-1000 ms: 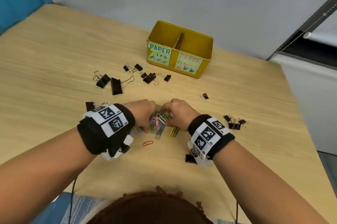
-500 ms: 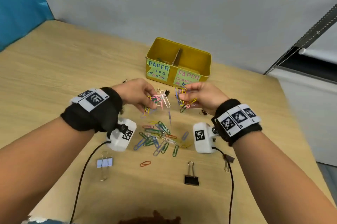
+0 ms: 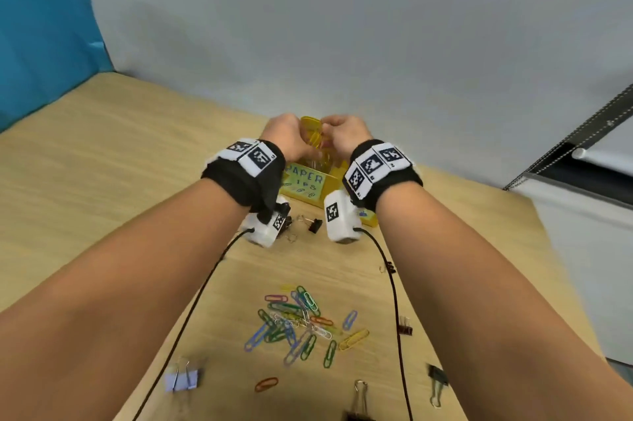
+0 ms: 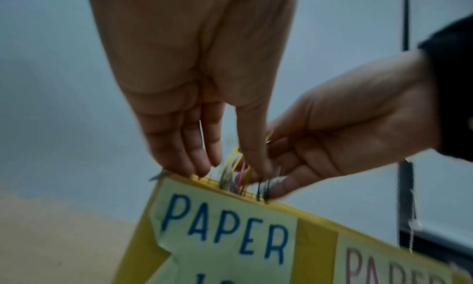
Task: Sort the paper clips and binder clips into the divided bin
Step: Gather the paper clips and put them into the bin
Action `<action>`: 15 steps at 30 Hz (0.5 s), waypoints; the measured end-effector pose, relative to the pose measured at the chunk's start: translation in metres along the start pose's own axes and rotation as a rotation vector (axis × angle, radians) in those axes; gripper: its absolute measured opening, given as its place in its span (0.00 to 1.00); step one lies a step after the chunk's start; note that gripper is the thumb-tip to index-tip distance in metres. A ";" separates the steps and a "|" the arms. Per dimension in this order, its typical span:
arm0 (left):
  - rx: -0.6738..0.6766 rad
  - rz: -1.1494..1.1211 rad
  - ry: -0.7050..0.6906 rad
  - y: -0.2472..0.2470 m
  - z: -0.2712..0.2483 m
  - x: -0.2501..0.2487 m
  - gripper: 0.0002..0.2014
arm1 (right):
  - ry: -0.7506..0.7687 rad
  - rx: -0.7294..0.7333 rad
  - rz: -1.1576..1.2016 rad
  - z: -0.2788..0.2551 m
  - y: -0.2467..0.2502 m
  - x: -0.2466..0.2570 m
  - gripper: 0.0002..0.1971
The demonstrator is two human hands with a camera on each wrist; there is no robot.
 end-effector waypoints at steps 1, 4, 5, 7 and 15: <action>-0.003 0.026 -0.005 0.000 -0.003 0.002 0.23 | -0.002 0.005 -0.038 -0.003 0.000 -0.002 0.15; -0.099 -0.009 -0.035 0.017 -0.026 0.013 0.21 | 0.028 -0.042 0.038 -0.024 0.016 -0.006 0.13; -0.092 -0.036 -0.065 0.019 -0.040 0.018 0.16 | 0.030 -0.026 0.076 -0.037 0.019 -0.010 0.11; 0.099 -0.012 -0.144 -0.003 -0.071 0.024 0.07 | 0.006 0.112 0.011 -0.069 0.015 -0.023 0.10; 0.626 0.458 -0.409 -0.115 -0.172 0.026 0.26 | -0.171 0.507 -0.913 -0.185 -0.015 -0.117 0.13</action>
Point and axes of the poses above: each hand's wrist, its own z-axis towards the middle knuckle, its own y-axis out of the back of the hand, x = y × z, the point moved 8 cm from there along z, towards the middle knuckle, and after that the axes turned 7 degrees about z, right-handed, at the moved point
